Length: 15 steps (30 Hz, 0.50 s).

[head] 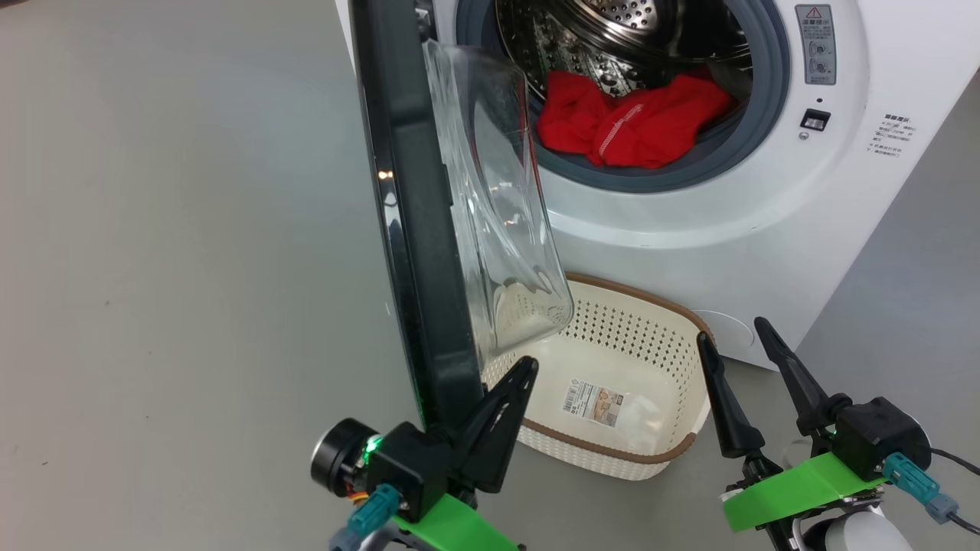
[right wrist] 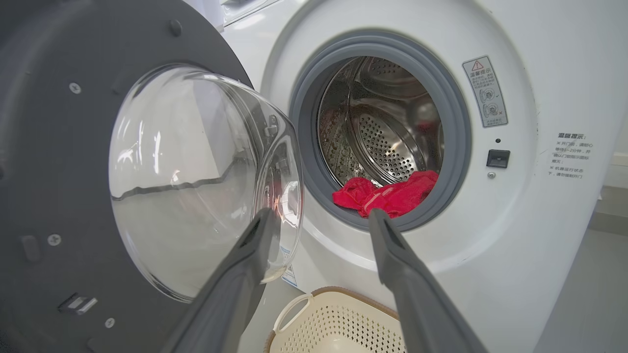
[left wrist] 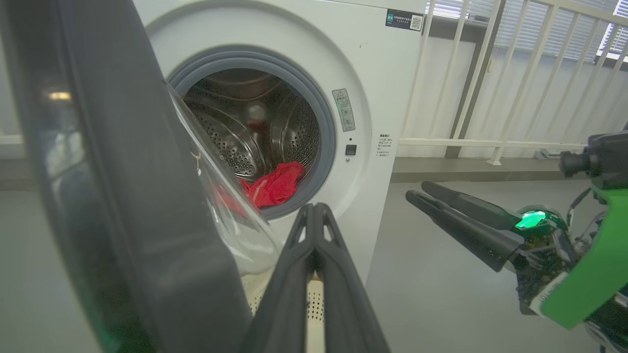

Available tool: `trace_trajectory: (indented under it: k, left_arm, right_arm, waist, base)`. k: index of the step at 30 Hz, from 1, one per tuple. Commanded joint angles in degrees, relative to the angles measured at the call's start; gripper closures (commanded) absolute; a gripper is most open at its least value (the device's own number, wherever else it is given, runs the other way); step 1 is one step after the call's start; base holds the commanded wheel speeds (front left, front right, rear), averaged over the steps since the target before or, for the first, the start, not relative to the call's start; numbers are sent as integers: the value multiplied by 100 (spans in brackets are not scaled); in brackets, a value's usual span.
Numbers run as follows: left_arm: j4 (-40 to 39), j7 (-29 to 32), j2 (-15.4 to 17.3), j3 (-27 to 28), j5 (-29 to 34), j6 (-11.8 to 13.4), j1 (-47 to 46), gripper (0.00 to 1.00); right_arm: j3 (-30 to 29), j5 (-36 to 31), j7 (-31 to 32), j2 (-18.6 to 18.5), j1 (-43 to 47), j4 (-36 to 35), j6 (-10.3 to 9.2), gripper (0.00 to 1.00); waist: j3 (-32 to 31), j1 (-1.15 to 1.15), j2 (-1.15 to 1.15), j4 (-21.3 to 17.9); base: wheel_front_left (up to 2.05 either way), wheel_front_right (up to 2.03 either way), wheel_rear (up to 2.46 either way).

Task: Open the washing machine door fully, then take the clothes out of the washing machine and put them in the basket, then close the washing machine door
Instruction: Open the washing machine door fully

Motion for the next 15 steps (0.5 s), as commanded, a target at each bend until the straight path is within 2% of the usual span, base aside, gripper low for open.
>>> trace_trajectory:
  k: [1,15]
  left_arm:
    - [6,-38,31,218,-23,87,-62,100]
    - [390,-199,34,450,101,627,-115,100]
  right_arm:
    - [123,74,-36,9,-205,-131,35,0]
    - [115,65,-36,9,-177,-120,35,0]
  waist:
    - [7,0,0,-7]
    - [27,0,0,81]
  base:
    - [0,0,0]
    - [0,0,0]
